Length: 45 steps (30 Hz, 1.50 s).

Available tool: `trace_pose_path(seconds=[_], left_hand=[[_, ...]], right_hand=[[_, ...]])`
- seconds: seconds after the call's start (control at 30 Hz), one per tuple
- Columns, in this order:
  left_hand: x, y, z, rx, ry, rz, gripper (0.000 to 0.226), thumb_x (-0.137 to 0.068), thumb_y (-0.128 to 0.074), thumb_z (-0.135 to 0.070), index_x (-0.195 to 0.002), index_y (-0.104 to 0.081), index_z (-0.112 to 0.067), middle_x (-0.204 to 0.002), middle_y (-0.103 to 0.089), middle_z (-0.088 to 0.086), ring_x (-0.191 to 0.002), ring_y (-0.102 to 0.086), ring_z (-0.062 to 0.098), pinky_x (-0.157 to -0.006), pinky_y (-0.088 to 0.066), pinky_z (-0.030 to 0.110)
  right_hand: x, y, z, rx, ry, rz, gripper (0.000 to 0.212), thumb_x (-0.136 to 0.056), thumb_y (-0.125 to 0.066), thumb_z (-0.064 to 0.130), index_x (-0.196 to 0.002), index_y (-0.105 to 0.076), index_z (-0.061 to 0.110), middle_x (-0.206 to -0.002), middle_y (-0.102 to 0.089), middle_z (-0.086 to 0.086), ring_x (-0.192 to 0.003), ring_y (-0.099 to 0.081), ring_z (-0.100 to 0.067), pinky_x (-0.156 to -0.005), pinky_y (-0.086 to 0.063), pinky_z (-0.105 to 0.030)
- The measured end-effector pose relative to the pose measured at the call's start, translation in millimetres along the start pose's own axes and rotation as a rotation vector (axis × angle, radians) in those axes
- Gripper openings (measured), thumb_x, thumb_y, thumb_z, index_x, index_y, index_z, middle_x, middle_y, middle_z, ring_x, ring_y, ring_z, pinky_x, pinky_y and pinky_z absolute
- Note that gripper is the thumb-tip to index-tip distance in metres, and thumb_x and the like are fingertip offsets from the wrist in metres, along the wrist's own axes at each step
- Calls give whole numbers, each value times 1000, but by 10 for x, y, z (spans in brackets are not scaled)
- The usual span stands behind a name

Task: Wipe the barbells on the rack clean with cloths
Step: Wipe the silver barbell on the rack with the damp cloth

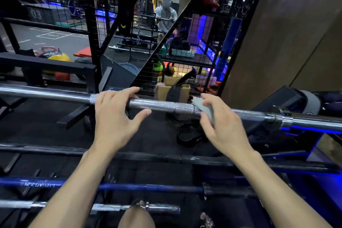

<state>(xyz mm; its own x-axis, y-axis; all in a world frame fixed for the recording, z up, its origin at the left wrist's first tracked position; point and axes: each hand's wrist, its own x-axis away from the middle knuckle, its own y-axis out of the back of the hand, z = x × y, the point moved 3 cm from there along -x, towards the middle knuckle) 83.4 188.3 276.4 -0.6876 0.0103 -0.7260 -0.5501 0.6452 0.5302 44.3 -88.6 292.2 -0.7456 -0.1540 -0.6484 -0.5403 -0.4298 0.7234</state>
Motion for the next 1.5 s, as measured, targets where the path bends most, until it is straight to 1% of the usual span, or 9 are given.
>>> trace_pose_path(seconds=[0.13, 0.3, 0.43, 0.77, 0.9, 1.0, 1.27, 1.4, 1.5], left_hand=[[-1, -11, -6, 11, 7, 1, 64, -78, -69, -60, -130, -63, -25, -102, -58, -22, -108, -51, 17, -105, -22, 28], [-14, -18, -10, 15, 18, 2, 61, -80, -77, -56, -131, -62, -26, -103, -58, -23, -108, -52, 18, -105, -21, 26], [-22, -14, 15, 32, 38, 16, 63, -77, -78, -55, -132, -61, -29, -104, -60, -23, -110, -51, 18, -106, -20, 24], [-27, -30, 8, 39, 50, 13, 62, -77, -79, -53, -131, -61, -30, -105, -64, -21, -111, -52, 19, -103, -18, 19], [-25, -2, 40, 36, 49, 16, 63, -77, -79, -55, -131, -61, -30, -105, -65, -20, -110, -52, 18, -105, -16, 16], [-9, -9, 46, 42, 49, 13, 63, -77, -80, -55, -131, -61, -30, -105, -65, -19, -111, -53, 19, -105, -12, 11], [-13, -21, -6, 34, 47, 21, 63, -77, -79, -55, -131, -61, -30, -105, -65, -19, -110, -52, 17, -104, -22, 22], [-20, 12, 13, 31, 45, 15, 62, -76, -79, -54, -130, -62, -30, -105, -66, -19, -110, -50, 15, -104, -21, 23], [-19, 10, 31, 25, 50, 12, 62, -76, -79, -55, -131, -61, -30, -105, -66, -19, -111, -51, 17, -103, -21, 22]], right_hand=[[111, -42, -6, 56, 127, -93, 46, -99, -52, 5, -144, -53, 8, -151, -52, -3, -145, -41, -15, -120, -33, -42], [-108, -392, 375, 30, 292, -53, 46, -97, -53, 1, -143, -56, 5, -150, -54, -9, -144, -45, -26, -122, -32, -45], [-78, -180, 99, 144, 431, 18, 50, -94, -55, 0, -144, -55, 5, -152, -51, -8, -141, -48, -25, -117, -39, -48], [-141, -289, 247, 30, 393, -8, 39, -94, -49, 6, -128, -67, 2, -145, -58, -11, -137, -53, -28, -116, -40, -48], [-93, -70, 85, 33, 394, -6, 44, -90, -64, -7, -133, -64, 2, -142, -61, -9, -131, -59, -22, -112, -46, -46], [6, 142, -96, 30, 344, -97, 38, -93, -69, 1, -131, -67, 2, -137, -64, -6, -124, -62, -13, -108, -49, -43], [-208, -341, 361, -52, 302, -175, 31, -92, -72, 0, -122, -71, 2, -124, -72, -10, -116, -69, -24, -99, -56, -50], [-159, -108, 128, 17, 412, -98, 35, -92, -71, -2, -126, -68, 1, -128, -70, -11, -117, -69, -25, -97, -56, -51], [-14, 86, -129, 32, 345, -149, 38, -86, -75, -8, -123, -70, -1, -130, -68, -10, -118, -68, -22, -99, -55, -51]])
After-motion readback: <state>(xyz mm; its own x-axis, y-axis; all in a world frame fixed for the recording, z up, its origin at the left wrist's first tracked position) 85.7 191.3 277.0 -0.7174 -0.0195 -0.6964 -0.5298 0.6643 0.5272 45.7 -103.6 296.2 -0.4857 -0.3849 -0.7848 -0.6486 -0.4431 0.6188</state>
